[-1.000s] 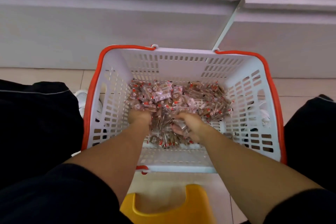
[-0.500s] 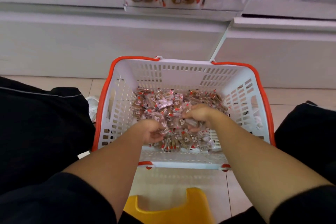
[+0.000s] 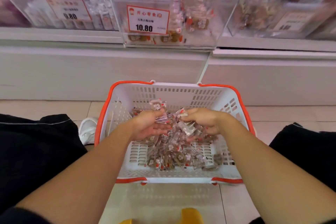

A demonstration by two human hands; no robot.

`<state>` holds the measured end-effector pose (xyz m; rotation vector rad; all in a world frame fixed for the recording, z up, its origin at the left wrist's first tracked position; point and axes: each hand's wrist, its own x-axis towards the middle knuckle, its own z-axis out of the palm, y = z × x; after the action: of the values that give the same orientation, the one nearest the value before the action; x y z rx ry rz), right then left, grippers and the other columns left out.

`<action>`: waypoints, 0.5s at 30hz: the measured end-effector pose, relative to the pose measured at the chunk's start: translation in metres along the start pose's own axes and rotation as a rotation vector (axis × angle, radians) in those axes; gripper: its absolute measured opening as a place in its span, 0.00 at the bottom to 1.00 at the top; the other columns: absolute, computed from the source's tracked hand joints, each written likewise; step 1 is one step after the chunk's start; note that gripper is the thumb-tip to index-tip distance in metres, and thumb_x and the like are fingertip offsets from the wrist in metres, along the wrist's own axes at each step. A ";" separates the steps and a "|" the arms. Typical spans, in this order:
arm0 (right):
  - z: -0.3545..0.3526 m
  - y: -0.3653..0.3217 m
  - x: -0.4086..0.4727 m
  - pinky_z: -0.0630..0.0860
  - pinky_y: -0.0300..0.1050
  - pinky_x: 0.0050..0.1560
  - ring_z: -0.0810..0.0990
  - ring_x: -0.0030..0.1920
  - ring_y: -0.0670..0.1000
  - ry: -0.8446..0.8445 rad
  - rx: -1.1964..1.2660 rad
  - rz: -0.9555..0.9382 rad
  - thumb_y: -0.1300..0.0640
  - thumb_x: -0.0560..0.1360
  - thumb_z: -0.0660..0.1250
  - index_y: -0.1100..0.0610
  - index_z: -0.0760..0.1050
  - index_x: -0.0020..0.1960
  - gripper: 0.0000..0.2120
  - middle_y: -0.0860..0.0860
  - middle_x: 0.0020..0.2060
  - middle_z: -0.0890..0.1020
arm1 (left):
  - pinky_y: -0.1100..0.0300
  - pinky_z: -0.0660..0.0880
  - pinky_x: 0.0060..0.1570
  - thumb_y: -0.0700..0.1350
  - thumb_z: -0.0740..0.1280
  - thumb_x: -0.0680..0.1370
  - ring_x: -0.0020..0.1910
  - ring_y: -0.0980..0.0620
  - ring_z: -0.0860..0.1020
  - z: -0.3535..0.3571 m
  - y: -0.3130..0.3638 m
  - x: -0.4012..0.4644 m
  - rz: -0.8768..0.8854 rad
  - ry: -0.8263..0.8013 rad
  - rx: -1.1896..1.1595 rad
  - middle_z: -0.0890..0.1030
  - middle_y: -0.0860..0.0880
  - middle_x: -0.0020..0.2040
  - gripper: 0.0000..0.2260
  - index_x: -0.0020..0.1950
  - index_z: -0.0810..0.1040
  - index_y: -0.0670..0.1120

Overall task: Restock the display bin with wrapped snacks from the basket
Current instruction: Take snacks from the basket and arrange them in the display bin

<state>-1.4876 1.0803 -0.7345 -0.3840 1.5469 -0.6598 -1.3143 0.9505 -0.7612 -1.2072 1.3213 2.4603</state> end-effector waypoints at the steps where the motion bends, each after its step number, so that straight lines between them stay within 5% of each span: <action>1: -0.003 -0.010 -0.006 0.84 0.47 0.42 0.83 0.51 0.54 0.007 -0.075 -0.046 0.59 0.80 0.67 0.52 0.71 0.69 0.19 0.50 0.58 0.78 | 0.51 0.81 0.52 0.46 0.61 0.83 0.52 0.43 0.84 0.002 0.012 -0.005 0.011 -0.027 0.034 0.83 0.40 0.56 0.11 0.61 0.75 0.42; 4: -0.013 -0.049 -0.028 0.79 0.51 0.52 0.81 0.54 0.58 -0.010 -0.277 -0.199 0.70 0.75 0.69 0.59 0.72 0.68 0.23 0.58 0.55 0.80 | 0.53 0.82 0.50 0.40 0.62 0.82 0.52 0.43 0.84 0.004 0.060 -0.026 0.040 -0.106 0.253 0.83 0.36 0.54 0.09 0.59 0.72 0.37; 9: -0.012 -0.111 -0.076 0.70 0.37 0.25 0.76 0.33 0.50 -0.029 -0.500 -0.361 0.69 0.73 0.72 0.58 0.79 0.56 0.14 0.65 0.43 0.80 | 0.55 0.82 0.42 0.35 0.62 0.80 0.41 0.44 0.84 0.011 0.134 -0.075 0.036 -0.167 0.724 0.84 0.40 0.42 0.07 0.57 0.69 0.38; 12: -0.009 -0.123 -0.094 0.68 0.38 0.25 0.76 0.35 0.53 -0.057 -0.563 -0.385 0.66 0.73 0.73 0.57 0.81 0.52 0.09 0.62 0.44 0.84 | 0.54 0.82 0.40 0.34 0.63 0.78 0.38 0.46 0.81 0.017 0.150 -0.090 0.045 -0.142 0.782 0.80 0.44 0.37 0.14 0.62 0.69 0.39; 15: -0.010 -0.134 -0.107 0.76 0.47 0.32 0.82 0.41 0.59 -0.018 -0.551 -0.438 0.67 0.74 0.72 0.60 0.80 0.51 0.07 0.61 0.46 0.85 | 0.54 0.82 0.40 0.35 0.63 0.78 0.35 0.50 0.81 0.027 0.157 -0.094 0.063 -0.104 0.714 0.77 0.46 0.37 0.08 0.55 0.78 0.42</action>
<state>-1.5070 1.0434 -0.5685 -1.1636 1.6281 -0.5471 -1.3329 0.8979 -0.5856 -0.8439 1.9686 1.7658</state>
